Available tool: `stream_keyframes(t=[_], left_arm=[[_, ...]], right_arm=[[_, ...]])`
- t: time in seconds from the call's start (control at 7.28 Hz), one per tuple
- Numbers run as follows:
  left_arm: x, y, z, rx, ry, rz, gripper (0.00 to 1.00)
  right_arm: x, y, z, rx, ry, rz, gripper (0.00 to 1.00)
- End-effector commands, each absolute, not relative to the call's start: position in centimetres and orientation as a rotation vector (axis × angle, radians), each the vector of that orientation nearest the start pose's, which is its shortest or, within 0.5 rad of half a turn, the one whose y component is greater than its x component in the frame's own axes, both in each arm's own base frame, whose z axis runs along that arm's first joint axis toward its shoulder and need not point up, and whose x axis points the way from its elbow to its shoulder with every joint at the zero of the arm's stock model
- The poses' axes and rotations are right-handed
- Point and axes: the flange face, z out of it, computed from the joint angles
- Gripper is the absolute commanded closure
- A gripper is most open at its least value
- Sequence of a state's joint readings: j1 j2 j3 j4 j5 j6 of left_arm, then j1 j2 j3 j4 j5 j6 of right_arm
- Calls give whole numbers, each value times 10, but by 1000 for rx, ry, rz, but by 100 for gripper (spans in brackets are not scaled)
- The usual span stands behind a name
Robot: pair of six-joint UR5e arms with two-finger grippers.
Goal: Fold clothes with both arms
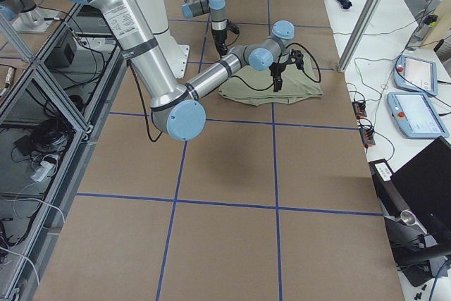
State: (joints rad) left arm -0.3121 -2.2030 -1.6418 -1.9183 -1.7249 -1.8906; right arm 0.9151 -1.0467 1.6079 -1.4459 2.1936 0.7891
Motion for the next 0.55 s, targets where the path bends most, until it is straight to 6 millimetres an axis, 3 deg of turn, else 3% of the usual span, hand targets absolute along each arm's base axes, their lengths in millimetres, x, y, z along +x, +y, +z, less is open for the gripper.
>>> stream_keyframes(t=[0.0, 0.27, 0.41], left_arm=[[605, -321, 214, -147, 1071, -488, 100], [591, -317, 227, -148, 1064, -487, 100], [586, -315, 224, -151, 1055, -487, 100]], right_arm=[[-377, -560, 314, 43, -900, -27, 0], [-401, -531, 297, -40, -924, 86, 0], [-415, -503, 287, -90, -938, 153, 0]])
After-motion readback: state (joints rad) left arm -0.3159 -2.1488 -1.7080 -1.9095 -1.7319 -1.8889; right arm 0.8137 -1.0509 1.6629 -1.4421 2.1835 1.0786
